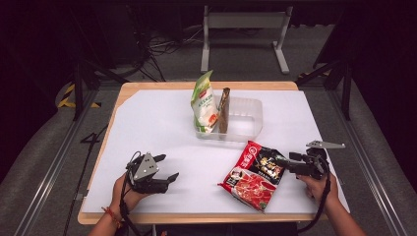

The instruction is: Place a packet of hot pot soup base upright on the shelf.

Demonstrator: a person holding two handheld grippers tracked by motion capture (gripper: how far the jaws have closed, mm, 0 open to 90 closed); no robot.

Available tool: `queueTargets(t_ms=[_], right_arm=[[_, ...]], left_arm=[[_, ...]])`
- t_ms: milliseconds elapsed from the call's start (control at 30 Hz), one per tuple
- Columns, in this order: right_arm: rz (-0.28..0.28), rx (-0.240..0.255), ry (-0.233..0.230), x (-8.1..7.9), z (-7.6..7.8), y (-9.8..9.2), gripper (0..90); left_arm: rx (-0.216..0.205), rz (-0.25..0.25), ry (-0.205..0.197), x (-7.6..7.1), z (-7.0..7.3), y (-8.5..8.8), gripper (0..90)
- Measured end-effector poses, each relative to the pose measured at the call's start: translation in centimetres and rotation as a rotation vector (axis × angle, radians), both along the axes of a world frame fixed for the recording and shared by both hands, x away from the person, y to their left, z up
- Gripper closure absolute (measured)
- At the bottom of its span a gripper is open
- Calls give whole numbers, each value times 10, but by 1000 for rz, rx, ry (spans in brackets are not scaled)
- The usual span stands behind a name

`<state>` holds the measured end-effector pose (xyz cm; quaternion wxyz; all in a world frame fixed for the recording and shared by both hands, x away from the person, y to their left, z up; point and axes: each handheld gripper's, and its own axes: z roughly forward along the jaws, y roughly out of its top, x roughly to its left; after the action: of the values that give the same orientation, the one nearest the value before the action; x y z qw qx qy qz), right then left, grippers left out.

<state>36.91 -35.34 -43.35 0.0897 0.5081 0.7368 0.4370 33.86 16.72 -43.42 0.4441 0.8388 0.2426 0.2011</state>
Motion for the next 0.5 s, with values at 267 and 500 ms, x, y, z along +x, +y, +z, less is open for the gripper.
queueTargets(t_ms=[267, 500], right_arm=[[20, 38, 51, 2, -2, 5, 352], [24, 45, 97, 11, -5, 16, 353]], left_arm=[[21, -13, 2, 1, -2, -3, 249], [25, -16, -1, 1, -2, -2, 250]])
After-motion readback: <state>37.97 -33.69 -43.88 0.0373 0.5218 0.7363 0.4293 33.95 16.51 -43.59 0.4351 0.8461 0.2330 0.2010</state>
